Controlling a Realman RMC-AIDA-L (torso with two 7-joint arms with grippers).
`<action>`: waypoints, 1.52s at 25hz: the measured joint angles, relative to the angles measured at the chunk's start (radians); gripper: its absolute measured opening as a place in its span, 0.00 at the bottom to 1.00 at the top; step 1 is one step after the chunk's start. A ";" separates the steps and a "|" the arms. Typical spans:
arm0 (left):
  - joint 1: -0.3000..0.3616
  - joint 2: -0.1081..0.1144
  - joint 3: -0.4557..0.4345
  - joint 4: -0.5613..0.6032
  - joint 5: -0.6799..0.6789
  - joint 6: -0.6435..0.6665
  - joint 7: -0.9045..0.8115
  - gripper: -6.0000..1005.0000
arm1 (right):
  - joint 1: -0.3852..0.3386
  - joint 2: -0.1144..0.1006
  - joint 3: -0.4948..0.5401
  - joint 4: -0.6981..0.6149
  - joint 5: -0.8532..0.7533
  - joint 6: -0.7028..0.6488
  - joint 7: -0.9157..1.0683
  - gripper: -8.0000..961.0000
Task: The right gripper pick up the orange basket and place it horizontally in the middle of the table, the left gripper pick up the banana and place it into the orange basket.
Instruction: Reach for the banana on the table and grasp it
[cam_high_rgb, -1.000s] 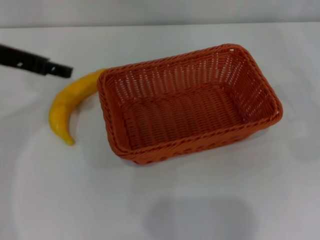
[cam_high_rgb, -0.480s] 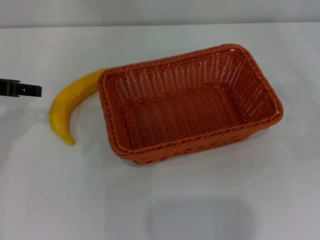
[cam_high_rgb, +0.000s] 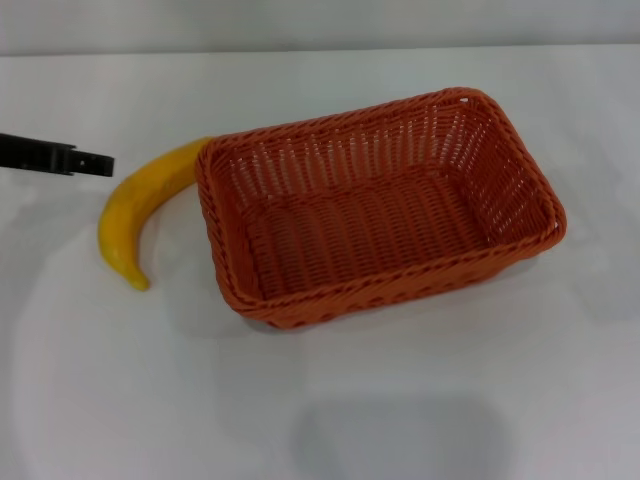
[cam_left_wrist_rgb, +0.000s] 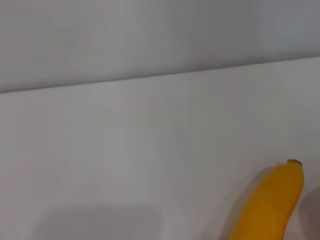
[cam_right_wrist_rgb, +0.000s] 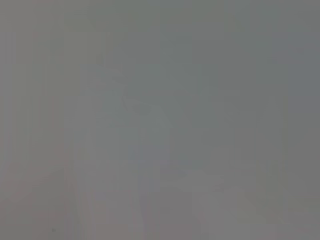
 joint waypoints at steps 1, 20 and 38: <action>-0.008 0.000 0.000 -0.013 -0.001 -0.005 0.005 0.79 | 0.000 0.001 0.000 0.000 -0.001 -0.001 0.000 0.91; -0.074 -0.017 0.005 -0.199 -0.018 -0.109 0.075 0.79 | 0.006 0.007 -0.001 -0.006 -0.009 -0.005 0.012 0.91; -0.084 -0.020 0.006 -0.290 -0.052 -0.180 0.122 0.79 | 0.008 0.010 -0.001 -0.009 -0.009 -0.006 0.012 0.91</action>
